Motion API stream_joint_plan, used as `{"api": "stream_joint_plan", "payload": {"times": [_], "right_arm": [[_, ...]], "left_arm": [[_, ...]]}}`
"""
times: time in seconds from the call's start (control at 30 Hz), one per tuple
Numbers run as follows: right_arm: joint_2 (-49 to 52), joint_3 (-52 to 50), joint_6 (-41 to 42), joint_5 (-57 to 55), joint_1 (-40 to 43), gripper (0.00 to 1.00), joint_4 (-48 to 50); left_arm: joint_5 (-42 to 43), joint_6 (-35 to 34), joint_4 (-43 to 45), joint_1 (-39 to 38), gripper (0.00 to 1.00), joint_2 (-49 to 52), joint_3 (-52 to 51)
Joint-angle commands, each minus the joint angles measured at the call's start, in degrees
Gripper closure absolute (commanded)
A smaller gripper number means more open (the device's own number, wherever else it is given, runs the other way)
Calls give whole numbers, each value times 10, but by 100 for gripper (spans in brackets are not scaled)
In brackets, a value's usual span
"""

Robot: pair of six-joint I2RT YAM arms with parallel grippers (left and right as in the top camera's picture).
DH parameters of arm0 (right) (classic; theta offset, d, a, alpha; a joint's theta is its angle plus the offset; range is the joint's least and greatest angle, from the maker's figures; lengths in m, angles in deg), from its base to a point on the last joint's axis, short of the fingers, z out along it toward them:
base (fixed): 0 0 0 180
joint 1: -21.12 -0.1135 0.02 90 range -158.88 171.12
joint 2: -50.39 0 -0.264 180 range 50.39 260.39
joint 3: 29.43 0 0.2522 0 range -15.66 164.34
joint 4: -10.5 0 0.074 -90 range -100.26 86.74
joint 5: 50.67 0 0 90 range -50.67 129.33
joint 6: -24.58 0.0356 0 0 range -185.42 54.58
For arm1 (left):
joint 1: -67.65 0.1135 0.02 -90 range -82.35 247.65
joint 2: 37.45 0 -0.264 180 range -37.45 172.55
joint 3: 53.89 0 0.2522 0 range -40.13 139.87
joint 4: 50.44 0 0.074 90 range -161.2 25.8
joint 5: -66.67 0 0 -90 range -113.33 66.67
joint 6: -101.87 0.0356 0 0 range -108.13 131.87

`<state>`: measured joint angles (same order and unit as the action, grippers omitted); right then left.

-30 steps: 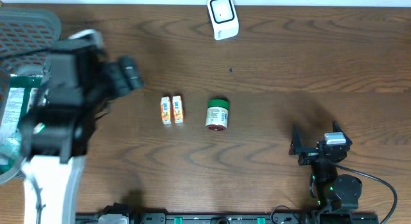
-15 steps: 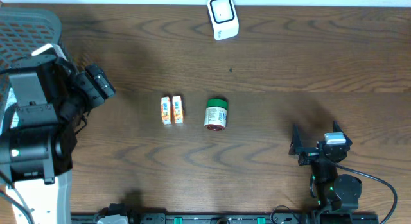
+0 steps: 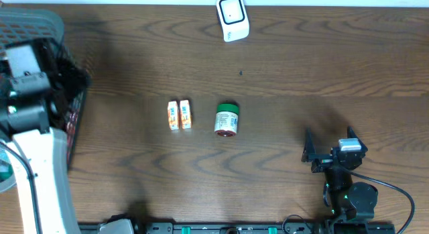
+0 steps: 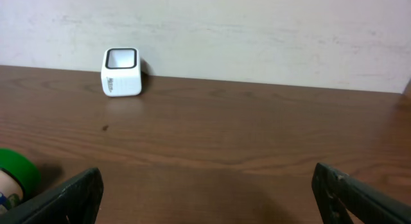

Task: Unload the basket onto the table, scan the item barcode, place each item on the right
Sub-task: 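Move the left gripper back over the gray basket, then reach down into the basket toward a light green wipes pack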

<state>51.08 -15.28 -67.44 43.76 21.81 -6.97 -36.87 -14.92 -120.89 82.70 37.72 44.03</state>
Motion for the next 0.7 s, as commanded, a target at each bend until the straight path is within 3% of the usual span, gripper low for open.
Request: {"api": "stream_joint_plan", "payload": {"times": [0.0,0.2,0.33,0.67], "right_arm": [[-3,-1,7,-1,2,1,-2],[-3,-1,7,-1,2,1,-2],[-3,-1,7,-1,2,1,-2],[-3,-1,7,-1,2,1,-2]], "left_arm": [[-24,-59,6,65,7,24,8],[15,-93,15,169,7,37,8],[102,-77,22,216,7,42,8],[256,-11,54,215,11,39,8]]}}
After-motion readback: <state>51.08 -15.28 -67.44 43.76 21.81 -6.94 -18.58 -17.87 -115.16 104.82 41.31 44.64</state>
